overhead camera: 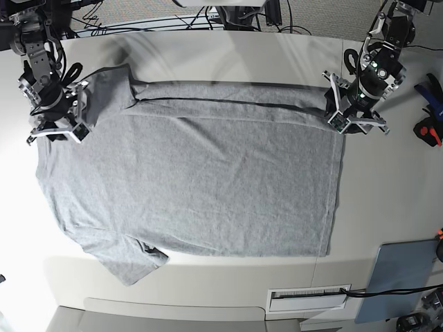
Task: Fold the T-shirt properly
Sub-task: 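Open the right gripper and release the folded collar edge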
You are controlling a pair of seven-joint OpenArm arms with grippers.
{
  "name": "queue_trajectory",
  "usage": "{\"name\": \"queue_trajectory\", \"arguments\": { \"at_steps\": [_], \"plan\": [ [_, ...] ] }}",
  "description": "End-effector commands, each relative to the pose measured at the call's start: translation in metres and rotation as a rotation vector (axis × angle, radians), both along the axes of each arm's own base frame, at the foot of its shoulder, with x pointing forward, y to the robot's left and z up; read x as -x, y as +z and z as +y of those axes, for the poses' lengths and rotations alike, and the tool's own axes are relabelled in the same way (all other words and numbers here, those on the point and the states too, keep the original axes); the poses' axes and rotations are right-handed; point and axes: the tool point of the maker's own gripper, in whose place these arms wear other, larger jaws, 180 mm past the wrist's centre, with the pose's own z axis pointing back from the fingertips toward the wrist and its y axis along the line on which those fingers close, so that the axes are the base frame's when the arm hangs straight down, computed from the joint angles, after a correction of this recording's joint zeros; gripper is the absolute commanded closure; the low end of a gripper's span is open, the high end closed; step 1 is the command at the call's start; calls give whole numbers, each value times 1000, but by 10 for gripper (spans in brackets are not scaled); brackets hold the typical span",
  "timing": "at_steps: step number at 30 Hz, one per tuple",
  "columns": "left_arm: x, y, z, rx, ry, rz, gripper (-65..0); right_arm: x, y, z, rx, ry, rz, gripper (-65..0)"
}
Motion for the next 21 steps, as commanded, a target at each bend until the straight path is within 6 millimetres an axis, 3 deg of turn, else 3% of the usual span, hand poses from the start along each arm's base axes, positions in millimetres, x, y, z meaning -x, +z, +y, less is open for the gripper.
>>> {"name": "queue_trajectory", "arguments": {
  "at_steps": [1,5,10,21],
  "plan": [
    [-7,12,2,-6,-3,-38,-316,-7,14,1,1,8,-35,-232],
    [-6,17,1,-7,12,-51,-316,5,17,18,-20,37,-18,-231],
    [-6,17,3,-7,28,-57,-316,40,13,41,17,147,69,-231],
    [-12,23,1,11,35,-96,-316,85,1,13,273,303,220,-231]
  ]
}}
